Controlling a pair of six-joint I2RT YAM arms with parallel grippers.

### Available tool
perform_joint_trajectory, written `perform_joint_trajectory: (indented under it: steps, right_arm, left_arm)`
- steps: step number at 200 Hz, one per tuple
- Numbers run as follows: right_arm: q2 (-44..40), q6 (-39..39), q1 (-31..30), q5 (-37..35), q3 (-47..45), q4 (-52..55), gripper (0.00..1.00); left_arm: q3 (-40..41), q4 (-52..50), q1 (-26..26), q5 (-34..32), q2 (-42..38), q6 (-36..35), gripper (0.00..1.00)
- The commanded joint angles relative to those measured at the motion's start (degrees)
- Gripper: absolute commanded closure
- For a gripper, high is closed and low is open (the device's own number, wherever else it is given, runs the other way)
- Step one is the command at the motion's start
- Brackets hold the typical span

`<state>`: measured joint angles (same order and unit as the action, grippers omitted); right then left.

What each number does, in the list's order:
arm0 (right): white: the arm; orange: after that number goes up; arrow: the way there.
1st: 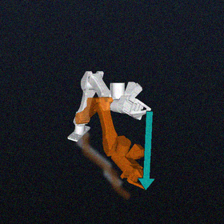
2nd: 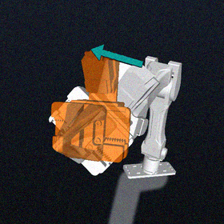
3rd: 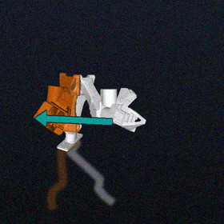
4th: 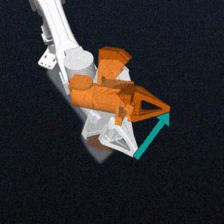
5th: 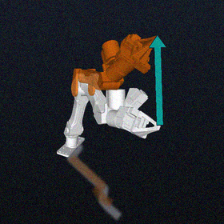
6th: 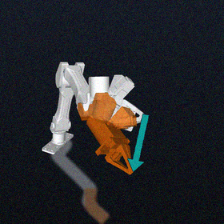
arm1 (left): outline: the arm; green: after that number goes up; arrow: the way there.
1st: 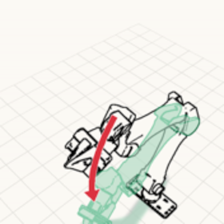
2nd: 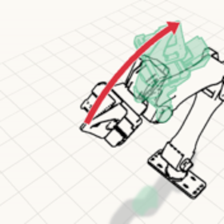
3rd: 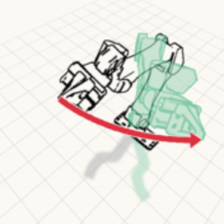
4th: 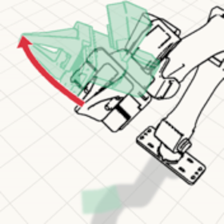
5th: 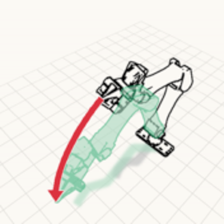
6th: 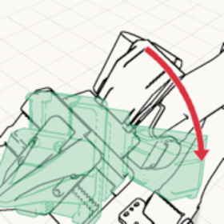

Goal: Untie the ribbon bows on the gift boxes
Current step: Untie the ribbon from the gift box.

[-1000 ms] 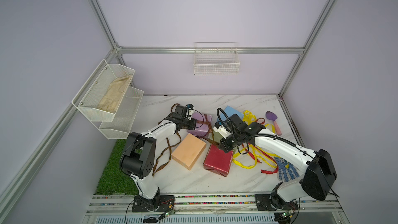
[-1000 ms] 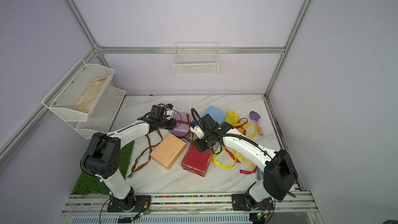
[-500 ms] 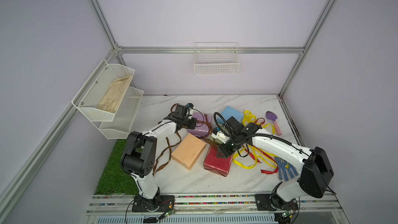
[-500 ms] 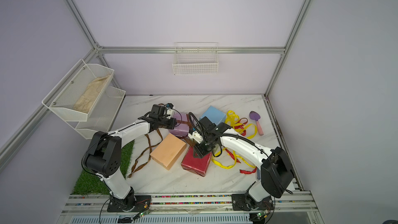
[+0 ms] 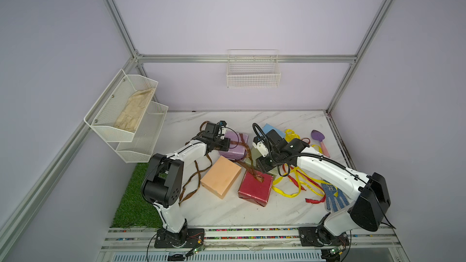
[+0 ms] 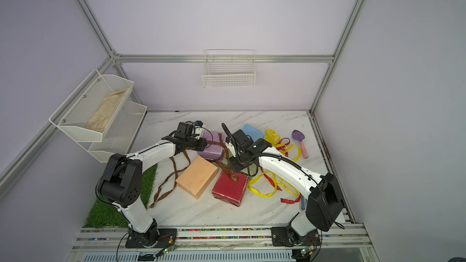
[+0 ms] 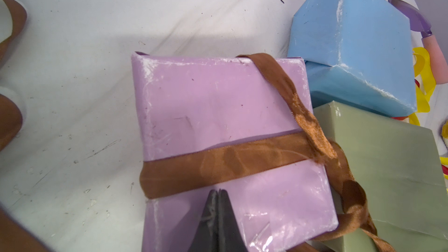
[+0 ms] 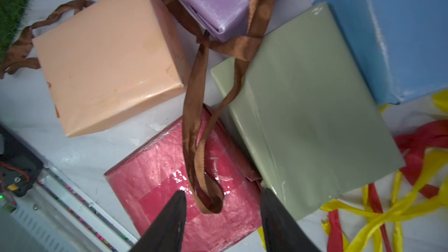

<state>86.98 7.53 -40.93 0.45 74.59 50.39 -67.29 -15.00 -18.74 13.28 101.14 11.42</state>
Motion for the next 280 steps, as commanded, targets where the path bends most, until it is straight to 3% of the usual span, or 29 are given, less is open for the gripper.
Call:
perform_joint_trajectory:
  steps: [1,33,71,117,227,248,270,280]
  right_arm:
    - [-2.9,0.9,-0.1,-7.1,1.2,-0.7,0.44]
    - [1.0,0.1,-0.1,-2.9,1.5,-4.2,0.48]
    - [8.4,1.1,0.0,-2.2,3.5,-9.7,0.60]
    - [15.2,2.5,0.0,-2.7,5.5,-14.2,0.61]
    - [19.3,4.0,0.2,-3.1,5.0,-15.9,0.76]
    - [18.7,4.5,0.4,-2.8,4.5,-15.7,0.84]
    - [17.0,5.0,0.7,-2.6,3.7,-15.4,1.00]
    - [15.7,5.0,0.7,-2.5,3.5,-14.6,1.00]
  left_arm:
    - [-1.4,-3.8,0.6,-0.8,2.4,0.4,0.97]
    - [-1.3,-3.9,0.6,-0.5,2.1,0.4,0.97]
    - [-1.3,-3.7,0.6,0.5,1.7,0.4,0.98]
    - [-1.5,-3.8,0.6,1.8,1.8,0.4,0.98]
    - [-1.0,-3.7,0.6,2.3,1.6,0.4,0.98]
    - [-1.1,-3.8,0.6,2.2,1.5,0.4,0.98]
    - [-1.0,-3.8,0.6,2.3,1.4,0.3,0.98]
    - [-1.0,-3.8,0.6,2.2,1.4,0.3,0.98]
